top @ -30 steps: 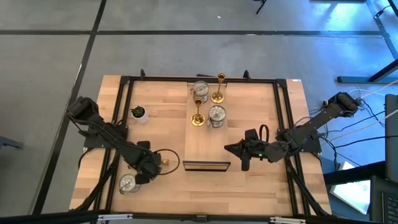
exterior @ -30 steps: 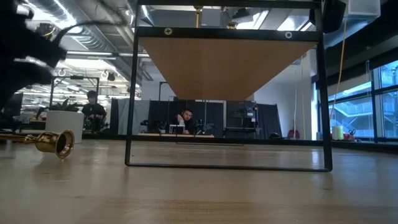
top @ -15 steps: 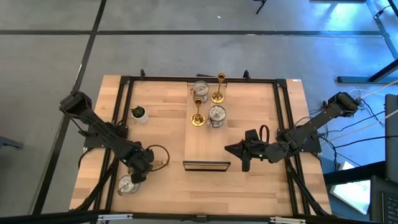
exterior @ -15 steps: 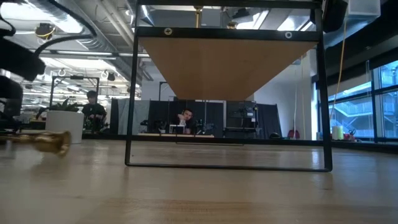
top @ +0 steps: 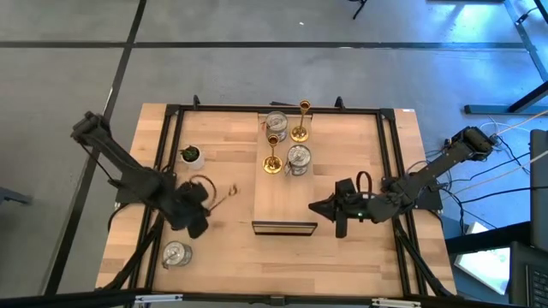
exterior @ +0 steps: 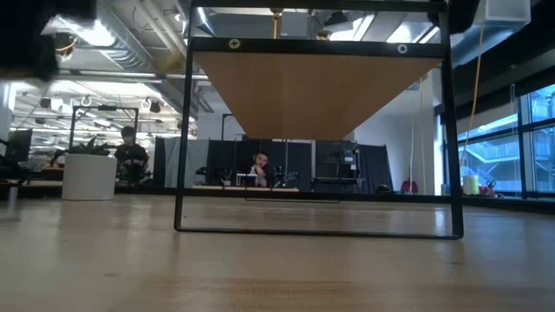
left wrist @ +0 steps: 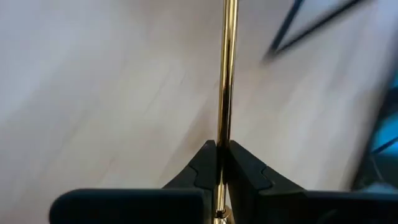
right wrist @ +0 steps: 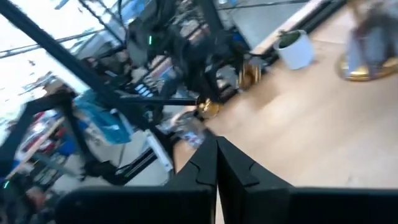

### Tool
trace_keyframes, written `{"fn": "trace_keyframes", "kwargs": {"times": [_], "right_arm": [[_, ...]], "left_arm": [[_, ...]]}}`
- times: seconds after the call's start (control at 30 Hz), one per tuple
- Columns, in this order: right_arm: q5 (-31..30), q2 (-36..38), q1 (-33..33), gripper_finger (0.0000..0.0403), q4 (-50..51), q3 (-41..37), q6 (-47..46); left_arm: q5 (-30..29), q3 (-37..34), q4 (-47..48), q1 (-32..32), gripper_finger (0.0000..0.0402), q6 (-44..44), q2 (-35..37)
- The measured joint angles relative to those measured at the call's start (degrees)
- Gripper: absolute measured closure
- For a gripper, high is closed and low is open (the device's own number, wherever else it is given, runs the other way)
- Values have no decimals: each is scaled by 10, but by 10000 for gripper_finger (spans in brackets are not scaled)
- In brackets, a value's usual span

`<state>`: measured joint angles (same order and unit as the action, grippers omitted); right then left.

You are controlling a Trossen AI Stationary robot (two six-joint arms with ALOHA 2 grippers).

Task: Pick & Place candle stick holders
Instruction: Put the gold candle holder on the shelf

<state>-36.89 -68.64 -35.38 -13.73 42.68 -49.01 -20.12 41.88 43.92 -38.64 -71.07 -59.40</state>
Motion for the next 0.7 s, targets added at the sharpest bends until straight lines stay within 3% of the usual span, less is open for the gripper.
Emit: {"fn": "trace_keyframes", "kwargs": {"times": [0.1,0.23,0.47,0.7], "right_arm": [[25,0,2,398,-28,0,4],[42,0,11,370,-73,0,5],[46,0,33,282,-194,0,20],[46,0,53,239,-268,4,46]], "left_arm": [[-96,30,-51,-2,390,32,55],[-174,59,-193,3,390,158,95],[-144,77,-423,59,390,378,55],[-54,77,-592,136,390,465,-75]]}}
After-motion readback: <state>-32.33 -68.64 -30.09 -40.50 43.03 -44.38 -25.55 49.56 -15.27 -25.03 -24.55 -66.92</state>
